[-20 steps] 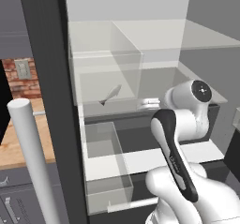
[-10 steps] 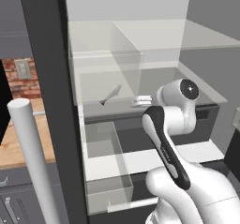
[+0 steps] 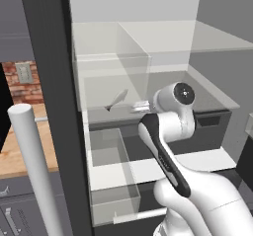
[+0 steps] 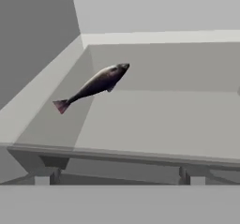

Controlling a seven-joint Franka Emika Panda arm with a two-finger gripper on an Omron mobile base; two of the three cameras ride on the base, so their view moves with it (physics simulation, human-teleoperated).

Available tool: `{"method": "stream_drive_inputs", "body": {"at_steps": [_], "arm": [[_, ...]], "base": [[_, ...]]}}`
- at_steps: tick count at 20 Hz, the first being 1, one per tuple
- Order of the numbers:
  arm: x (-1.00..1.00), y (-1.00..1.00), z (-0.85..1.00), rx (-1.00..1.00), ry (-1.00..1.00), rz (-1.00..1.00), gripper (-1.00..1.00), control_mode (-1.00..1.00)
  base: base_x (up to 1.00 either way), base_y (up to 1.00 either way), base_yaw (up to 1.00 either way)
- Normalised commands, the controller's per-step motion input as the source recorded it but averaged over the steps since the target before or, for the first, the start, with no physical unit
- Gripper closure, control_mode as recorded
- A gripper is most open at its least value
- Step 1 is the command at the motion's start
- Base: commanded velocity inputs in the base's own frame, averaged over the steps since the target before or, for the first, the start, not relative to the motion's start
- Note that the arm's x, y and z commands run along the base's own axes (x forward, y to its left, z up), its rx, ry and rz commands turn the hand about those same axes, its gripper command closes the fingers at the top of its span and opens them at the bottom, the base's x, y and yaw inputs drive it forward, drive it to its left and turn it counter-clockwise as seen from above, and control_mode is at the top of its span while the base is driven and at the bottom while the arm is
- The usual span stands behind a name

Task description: Gather the tomato and garlic from the fridge and place them on a tray on the dining counter. Then gather the fish and chicken drumstick from the fridge and place them on the other tray.

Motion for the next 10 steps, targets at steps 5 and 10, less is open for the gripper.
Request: {"method": "stream_drive_inputs", "body": {"at_steps": [5, 10], "arm": [[0.42, 0.02, 0.0, 0.01, 0.0, -0.02, -1.0, -1.0], [0.46, 0.14, 0.0, 0.0, 0.0, -0.05, -1.0, -1.0]], "base": [[0.0, 0.0, 0.0], [0.0, 0.0, 0.0]]}}
